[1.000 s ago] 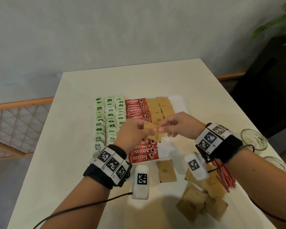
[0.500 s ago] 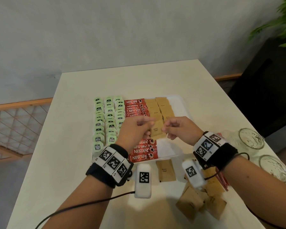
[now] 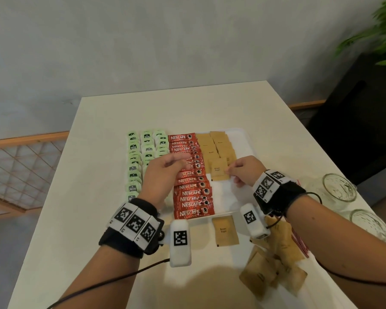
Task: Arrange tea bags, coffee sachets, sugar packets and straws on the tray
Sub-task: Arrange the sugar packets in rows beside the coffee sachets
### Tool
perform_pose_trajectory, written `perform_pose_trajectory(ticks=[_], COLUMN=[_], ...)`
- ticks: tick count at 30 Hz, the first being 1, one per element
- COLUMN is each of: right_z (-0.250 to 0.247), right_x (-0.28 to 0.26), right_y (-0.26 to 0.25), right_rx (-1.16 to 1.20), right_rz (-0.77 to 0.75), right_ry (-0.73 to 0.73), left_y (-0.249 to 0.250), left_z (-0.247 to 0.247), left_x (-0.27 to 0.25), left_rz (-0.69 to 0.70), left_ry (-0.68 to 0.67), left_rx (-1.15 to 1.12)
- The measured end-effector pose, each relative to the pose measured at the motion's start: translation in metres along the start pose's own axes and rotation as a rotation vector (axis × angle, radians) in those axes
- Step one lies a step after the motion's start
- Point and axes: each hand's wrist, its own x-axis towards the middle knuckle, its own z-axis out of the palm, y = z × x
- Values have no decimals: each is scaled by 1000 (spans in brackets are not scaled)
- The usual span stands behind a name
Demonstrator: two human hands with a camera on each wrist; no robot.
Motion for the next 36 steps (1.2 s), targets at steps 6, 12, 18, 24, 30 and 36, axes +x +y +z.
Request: perform_pose_trajectory(ticks=[6,12,18,24,30,36], right_z=[4,6,-6,-31,-46,-56], right_x=[2,1,-23,-72,-114,-134], right_y=[-8,-13,-9,33,65,89], right_rx=[-100,-159,-101,11,-40,-90], right_rz=[22,7,-32,-106,-195,-282], right_ry=[22,27,68,11,-73,-182], left_y=[-3,1,7,-22,-35,-29], left_z=[1,2,9,27,65,98], left_x=[-1,-2,-18,-45,-74,-95], left_rz=[-1,0,112,231,210,70], left_ry=[8,4,-53,-244,-162,-112], left_rx=[-1,13,195,704,1317,1606])
